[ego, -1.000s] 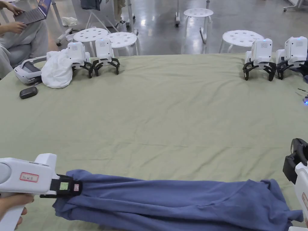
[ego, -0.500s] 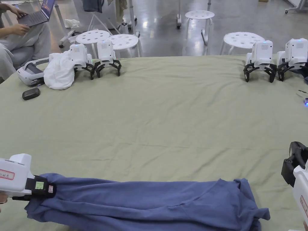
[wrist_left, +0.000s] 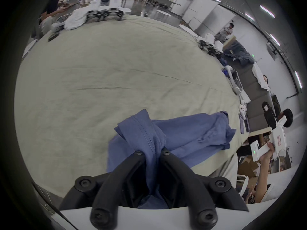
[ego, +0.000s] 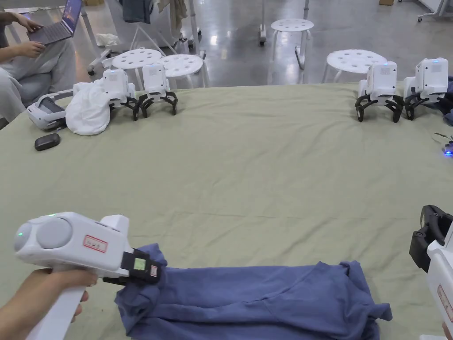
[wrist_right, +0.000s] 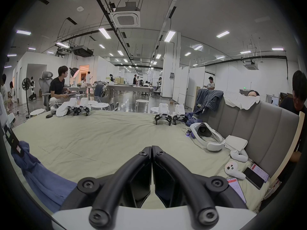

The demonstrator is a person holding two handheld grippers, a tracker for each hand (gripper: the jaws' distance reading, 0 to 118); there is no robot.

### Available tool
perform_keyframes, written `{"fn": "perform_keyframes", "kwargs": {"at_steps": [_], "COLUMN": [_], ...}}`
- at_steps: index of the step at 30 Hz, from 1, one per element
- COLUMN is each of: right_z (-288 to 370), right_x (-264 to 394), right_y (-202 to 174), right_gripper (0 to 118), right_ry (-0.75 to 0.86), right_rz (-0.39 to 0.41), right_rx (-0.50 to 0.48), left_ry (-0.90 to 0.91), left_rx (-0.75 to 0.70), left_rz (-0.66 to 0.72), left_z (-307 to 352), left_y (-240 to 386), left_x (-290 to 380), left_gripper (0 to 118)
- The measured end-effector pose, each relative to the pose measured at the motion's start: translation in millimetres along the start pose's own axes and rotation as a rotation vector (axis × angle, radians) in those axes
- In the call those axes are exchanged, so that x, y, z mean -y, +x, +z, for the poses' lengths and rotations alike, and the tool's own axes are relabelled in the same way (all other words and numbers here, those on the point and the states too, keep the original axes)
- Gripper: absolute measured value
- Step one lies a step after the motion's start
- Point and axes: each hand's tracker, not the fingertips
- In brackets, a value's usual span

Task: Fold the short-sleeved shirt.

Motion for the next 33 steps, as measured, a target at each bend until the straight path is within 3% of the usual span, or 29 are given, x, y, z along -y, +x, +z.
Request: {"fn": "perform_keyframes", "kwargs": {"at_steps": [7, 21, 24, 26, 28, 31, 33], "right_z": [2.6, 5.3, 5.6, 5.8, 5.8, 4.9, 4.8], "right_x": [0.3, 4.8, 5.3, 5.6, 5.7, 6.0, 6.0], "right_y": [3.4, 12.1, 13.3, 14.0, 13.8, 13.7, 13.1], "right_gripper": [4, 4, 4, 4, 4, 4, 4], "right_ry": [0.003, -0.011, -0.011, -0.012, -0.014, -0.017, -0.016], "right_rz": [-0.004, -0.005, -0.004, -0.005, -0.006, -0.007, -0.006], "right_rx": [0.001, 0.006, 0.006, 0.007, 0.007, 0.006, 0.006], "left_ry": [-0.012, -0.047, -0.028, -0.023, -0.013, 0.012, 0.035], "left_rx": [0.07, -0.001, 0.006, 0.02, 0.038, 0.035, 0.054], "left_rz": [-0.015, -0.052, -0.039, -0.034, -0.054, -0.082, -0.079], "left_z": [-51.2, -123.3, -123.6, -122.3, -120.4, -115.3, -108.5], "left_y": [32.0, 79.1, 81.8, 84.0, 88.3, 96.4, 96.7], "left_x": [-5.0, 11.1, 12.1, 13.6, 16.2, 19.3, 18.8], "left_gripper": [9, 13, 29, 56, 62, 98, 103]}}
